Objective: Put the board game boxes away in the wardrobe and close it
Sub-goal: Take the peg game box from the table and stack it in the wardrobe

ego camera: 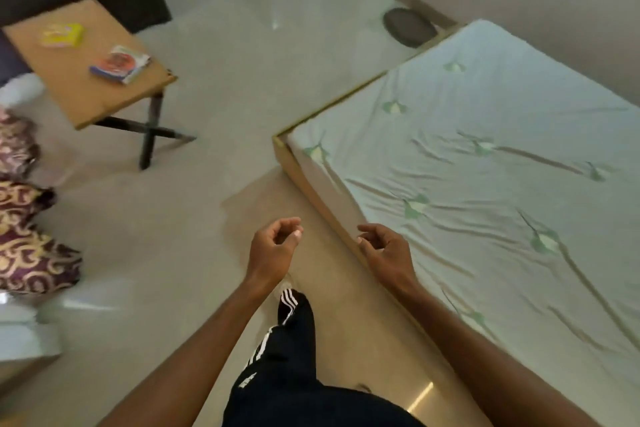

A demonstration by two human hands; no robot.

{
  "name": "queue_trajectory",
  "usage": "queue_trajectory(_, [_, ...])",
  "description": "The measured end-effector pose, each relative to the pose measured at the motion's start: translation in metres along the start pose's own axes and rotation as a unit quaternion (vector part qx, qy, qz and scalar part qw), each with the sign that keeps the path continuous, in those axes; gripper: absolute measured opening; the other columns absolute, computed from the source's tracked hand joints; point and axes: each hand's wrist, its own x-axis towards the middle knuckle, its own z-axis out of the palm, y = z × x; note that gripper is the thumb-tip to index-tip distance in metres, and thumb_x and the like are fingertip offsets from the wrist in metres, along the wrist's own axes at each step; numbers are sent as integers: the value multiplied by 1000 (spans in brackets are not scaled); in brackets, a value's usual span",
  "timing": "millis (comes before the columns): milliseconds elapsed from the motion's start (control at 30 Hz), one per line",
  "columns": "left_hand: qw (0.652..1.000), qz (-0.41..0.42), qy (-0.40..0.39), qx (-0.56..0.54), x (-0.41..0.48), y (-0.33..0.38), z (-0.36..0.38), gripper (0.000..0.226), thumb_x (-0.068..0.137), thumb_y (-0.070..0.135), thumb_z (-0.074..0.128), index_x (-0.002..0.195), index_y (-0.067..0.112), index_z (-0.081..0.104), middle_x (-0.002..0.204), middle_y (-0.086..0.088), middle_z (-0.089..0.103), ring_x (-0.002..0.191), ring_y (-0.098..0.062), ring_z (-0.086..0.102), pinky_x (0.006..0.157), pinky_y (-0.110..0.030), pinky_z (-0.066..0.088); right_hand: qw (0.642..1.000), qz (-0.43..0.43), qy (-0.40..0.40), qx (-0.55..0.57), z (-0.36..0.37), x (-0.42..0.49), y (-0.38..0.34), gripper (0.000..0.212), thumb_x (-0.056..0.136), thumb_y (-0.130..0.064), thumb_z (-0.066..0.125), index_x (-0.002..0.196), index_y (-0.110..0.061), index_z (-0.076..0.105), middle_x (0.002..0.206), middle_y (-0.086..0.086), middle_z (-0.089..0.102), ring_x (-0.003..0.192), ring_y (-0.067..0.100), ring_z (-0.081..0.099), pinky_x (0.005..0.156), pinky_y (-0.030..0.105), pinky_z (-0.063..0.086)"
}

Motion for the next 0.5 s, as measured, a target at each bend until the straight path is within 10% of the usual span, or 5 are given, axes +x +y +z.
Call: queue_trajectory(500, [983,-36,173,-54,327,62,-238,21,86,10,67,95,28,71,91,-1,75,90,-19,70,89,-41,58,984,-99,-144,-18,224,336,-254,22,88,-19,66,108,-25,69,89,-8,70,80,-7,63,65,4,46])
